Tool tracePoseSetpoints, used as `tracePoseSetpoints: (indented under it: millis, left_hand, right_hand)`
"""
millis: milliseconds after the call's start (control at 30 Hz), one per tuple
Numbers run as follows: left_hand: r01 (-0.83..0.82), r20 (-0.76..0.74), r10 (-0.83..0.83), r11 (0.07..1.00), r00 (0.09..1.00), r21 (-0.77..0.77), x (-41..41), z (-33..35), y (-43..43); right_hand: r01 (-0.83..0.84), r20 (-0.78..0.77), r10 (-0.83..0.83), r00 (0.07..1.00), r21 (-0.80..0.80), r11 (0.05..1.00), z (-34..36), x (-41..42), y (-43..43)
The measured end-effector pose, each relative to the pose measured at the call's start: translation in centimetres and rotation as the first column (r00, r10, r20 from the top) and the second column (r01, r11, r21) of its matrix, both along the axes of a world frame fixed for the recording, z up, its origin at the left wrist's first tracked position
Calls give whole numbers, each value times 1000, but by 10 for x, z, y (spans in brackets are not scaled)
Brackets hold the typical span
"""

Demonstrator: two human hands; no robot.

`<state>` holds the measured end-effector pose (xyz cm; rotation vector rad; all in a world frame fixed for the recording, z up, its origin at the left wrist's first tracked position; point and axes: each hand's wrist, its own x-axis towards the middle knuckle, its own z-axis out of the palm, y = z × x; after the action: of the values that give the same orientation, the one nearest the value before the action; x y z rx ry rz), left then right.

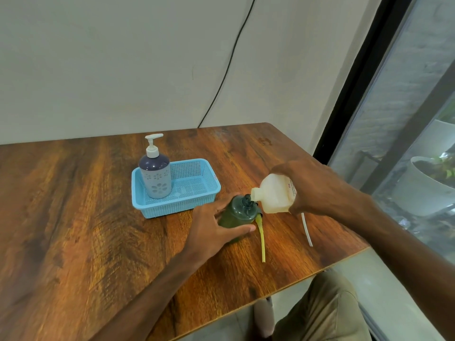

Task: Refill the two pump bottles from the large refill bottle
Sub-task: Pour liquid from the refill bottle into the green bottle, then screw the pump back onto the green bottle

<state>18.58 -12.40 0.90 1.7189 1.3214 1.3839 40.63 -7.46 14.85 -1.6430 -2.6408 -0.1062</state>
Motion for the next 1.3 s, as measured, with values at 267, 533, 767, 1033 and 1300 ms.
tracePoseSetpoints:
  millis: [267, 533, 767, 1033, 1300]
  left_hand:
    - [-5, 13, 5, 1000, 1000, -30, 1, 0, 0]
    - [18, 18, -18, 1000, 1000, -9, -1, 1, -1]
    - [4, 20, -4, 1000, 1000, -9, -4, 7, -4]
    - [-61, 52, 62, 998, 997, -13, -13, 0, -6]
    - [-79, 10, 79, 997, 997, -18, -14, -2, -6]
  right_hand:
    - [1, -8, -1, 1000, -42, 999, -1, 4, 1]
    - [20, -172, -27, 985, -41, 999, -20, 15, -12]
    - [114, -552, -151, 820, -101, 988, -51, 29, -16]
    - [341, -856, -207, 474, -38, 939, -110, 31, -27]
    - [354, -871, -269, 412, -119, 928, -124, 34, -25]
